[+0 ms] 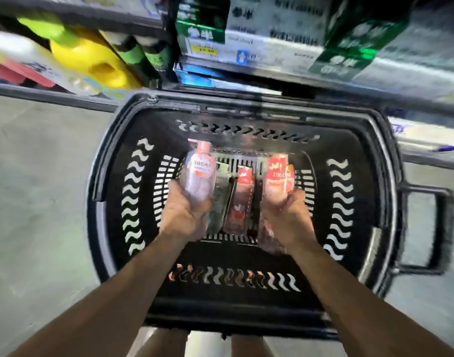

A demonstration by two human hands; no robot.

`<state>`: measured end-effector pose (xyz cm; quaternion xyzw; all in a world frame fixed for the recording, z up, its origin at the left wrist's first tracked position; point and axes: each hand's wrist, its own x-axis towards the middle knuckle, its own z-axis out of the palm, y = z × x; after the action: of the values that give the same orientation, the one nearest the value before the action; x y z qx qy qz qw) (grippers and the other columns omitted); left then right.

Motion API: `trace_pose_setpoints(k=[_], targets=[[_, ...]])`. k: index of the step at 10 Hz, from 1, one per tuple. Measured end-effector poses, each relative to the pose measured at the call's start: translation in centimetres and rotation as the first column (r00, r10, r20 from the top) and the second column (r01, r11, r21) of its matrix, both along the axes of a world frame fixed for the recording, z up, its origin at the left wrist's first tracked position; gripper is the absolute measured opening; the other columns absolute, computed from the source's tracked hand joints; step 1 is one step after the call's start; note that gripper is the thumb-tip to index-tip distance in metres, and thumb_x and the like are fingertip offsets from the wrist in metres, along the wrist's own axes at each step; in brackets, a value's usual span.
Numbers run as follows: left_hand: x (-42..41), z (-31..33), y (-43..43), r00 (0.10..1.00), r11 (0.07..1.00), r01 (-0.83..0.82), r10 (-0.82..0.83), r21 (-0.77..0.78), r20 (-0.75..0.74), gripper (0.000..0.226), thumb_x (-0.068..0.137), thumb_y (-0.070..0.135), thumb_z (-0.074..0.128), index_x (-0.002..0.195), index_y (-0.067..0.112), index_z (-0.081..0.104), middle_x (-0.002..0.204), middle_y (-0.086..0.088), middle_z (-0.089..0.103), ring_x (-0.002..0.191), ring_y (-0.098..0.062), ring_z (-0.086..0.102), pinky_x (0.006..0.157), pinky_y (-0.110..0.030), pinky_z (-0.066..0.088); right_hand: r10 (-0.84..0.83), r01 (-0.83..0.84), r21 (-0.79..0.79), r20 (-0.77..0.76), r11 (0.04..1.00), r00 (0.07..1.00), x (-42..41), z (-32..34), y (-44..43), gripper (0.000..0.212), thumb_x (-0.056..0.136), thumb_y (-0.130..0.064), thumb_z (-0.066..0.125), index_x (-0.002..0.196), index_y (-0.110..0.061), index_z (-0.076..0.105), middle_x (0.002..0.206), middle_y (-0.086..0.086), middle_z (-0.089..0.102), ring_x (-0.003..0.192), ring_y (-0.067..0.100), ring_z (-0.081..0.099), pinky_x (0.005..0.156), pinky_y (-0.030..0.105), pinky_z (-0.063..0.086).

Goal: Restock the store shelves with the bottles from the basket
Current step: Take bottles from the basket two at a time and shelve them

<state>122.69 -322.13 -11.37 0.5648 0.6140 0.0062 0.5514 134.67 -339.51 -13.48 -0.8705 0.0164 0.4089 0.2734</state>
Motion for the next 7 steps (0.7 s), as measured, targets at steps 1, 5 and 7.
trace_pose_setpoints(k=[1, 5, 7], targets=[[-0.7, 6.5, -0.3, 0.989, 0.989, 0.146, -0.146, 0.023, 0.013, 0.034, 0.093, 0.014, 0.071, 0.107, 0.028, 0.043, 0.099, 0.010, 0.055, 0.096, -0.012, 0.063, 0.074, -0.012, 0.048, -0.057, 0.064, 0.101, -0.072, 0.993, 0.996, 0.8, 7.4, 0.8, 0.041, 0.089, -0.013, 0.074, 0.119, -0.013, 0.046, 0.097, 0.002, 0.066, 0.073, 0.008, 0.062, 0.051, 0.011, 0.047], [-1.1, 36.0, 1.0, 0.933, 0.976, 0.130, -0.180, 0.176, 0.310, 0.052, 0.080, 0.018, 0.084, 0.113, 0.027, 0.045, 0.102, 0.013, 0.068, 0.084, 0.010, 0.064, 0.073, -0.007, 0.045, -0.029, -0.035, 0.359, 0.173, 0.933, 0.984, 0.1, 38.8, 5.0, 0.047, 0.086, -0.028, 0.079, 0.116, -0.020, 0.043, 0.099, -0.007, 0.070, 0.084, 0.007, 0.070, 0.077, 0.035, 0.058], [-1.8, 48.8, 3.2, 0.887, 0.941, 0.096, -0.229, 0.326, 0.400, 0.053, 0.079, 0.020, 0.085, 0.116, 0.017, 0.046, 0.101, 0.010, 0.068, 0.078, 0.013, 0.063, 0.065, -0.003, 0.043, -0.043, -0.099, 0.529, 0.249, 0.843, 0.967, 0.0, 52.0, 7.2, 0.043, 0.086, -0.028, 0.079, 0.116, -0.031, 0.048, 0.100, -0.014, 0.072, 0.090, 0.005, 0.072, 0.087, 0.051, 0.060]])
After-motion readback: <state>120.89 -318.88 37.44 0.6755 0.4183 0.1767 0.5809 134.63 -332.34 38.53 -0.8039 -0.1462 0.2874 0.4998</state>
